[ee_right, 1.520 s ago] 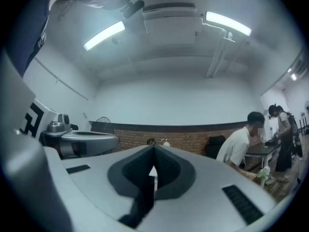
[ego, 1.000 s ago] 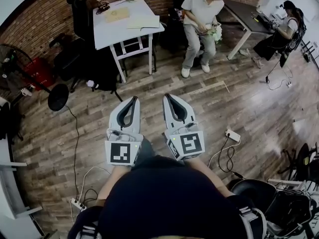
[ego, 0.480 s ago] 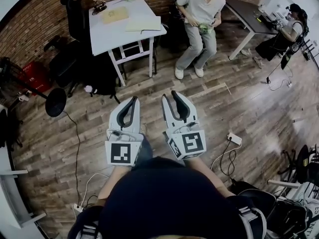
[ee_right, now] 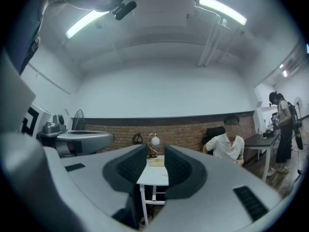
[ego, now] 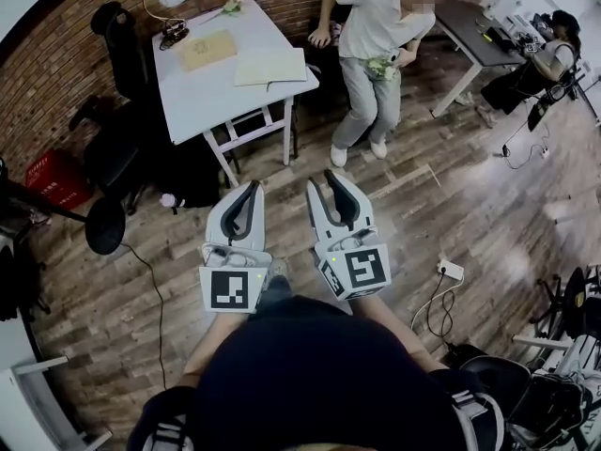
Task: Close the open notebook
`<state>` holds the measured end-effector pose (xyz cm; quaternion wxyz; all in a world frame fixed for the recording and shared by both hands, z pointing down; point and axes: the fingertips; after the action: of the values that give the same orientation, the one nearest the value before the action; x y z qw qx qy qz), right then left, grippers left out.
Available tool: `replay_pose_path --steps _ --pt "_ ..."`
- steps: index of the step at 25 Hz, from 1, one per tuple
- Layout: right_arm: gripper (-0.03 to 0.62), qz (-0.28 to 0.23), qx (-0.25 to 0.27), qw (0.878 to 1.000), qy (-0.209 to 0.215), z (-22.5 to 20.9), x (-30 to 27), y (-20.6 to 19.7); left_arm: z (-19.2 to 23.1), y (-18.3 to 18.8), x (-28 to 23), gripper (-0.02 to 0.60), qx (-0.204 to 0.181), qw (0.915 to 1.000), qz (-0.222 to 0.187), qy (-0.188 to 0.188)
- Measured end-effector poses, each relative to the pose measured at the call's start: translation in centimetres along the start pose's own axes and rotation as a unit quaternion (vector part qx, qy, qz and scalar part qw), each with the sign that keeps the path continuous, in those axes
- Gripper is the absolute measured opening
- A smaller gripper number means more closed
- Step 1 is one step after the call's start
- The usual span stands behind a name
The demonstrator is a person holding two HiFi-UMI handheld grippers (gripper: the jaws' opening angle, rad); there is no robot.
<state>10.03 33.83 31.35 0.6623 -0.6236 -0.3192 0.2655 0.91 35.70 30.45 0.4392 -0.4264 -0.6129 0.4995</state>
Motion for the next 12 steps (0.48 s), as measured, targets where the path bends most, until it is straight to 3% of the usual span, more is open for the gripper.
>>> replay_pose_path --steps 12 --pt "0.078 0.012 0.005 0.999 -0.031 -1.7 -8.8 -1.2 6.3 -2.2 -7.4 -0.005 0.013 0.9993 0.004 -0.035"
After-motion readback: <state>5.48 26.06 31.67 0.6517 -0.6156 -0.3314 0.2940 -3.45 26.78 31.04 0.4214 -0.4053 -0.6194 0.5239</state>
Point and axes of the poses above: the fingertips, and each gripper's own axes: x backward along the fingers, z to its left, y out of its top, and after that the axes turned 9 degrees about y, right-handed
